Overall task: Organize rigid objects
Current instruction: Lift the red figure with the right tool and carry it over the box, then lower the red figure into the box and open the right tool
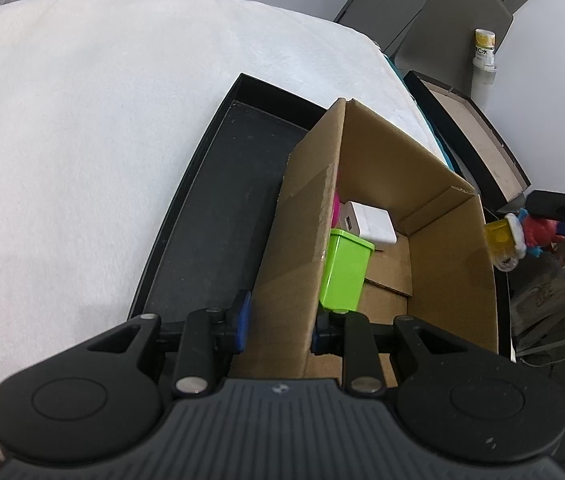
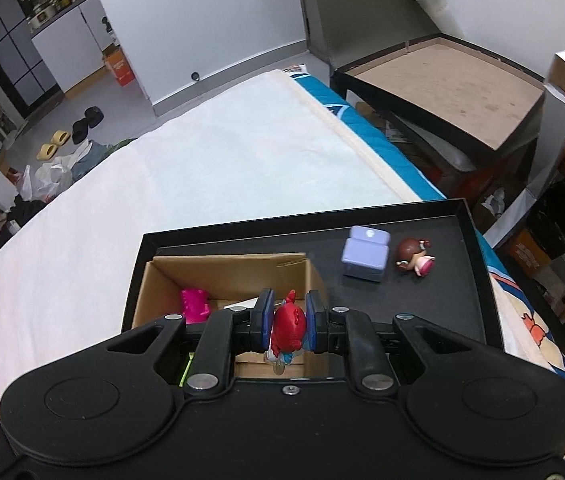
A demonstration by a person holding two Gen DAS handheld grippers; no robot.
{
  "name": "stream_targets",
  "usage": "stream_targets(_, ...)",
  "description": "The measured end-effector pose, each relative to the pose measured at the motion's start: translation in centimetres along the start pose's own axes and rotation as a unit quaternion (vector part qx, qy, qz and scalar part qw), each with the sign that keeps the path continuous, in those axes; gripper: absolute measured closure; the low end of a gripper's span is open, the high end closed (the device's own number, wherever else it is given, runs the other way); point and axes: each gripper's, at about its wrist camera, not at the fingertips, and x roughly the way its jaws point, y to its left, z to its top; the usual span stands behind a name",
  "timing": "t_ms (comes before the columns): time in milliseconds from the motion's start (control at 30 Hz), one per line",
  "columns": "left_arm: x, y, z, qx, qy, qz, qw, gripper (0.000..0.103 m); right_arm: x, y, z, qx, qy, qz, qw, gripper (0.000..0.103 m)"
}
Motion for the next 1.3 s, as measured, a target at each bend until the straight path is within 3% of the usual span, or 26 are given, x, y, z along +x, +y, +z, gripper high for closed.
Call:
stream_targets(633,0.0,0.5,0.3,-0.002,-0.001,-0.005,1.0000,0.076,4.3,4.7,-1.7,-0.077,0.011,-0.061,0.995,0.086)
stream_targets(967,-0.1,0.7,0.4,-0.006,-0.001,-0.010,0.9999,0.076,4.1,4.8,-1.7,-0.084,0.009,-0.058,0.995,0.086)
stream_targets(1100,-0.2,0.7,0.3,-0.005,0.000,-0.009,0.9999,0.076,3.2,4.1,-1.6,-0.075,0.005,-0.048,0.996,0.081)
stream_targets(1300,-0.1,0.5,0.4,-0.003,0.000,-0.006,1.0000,0.076,1.8,2.8,-1.8,-0.070,0.005,-0.030,0.997,0.060)
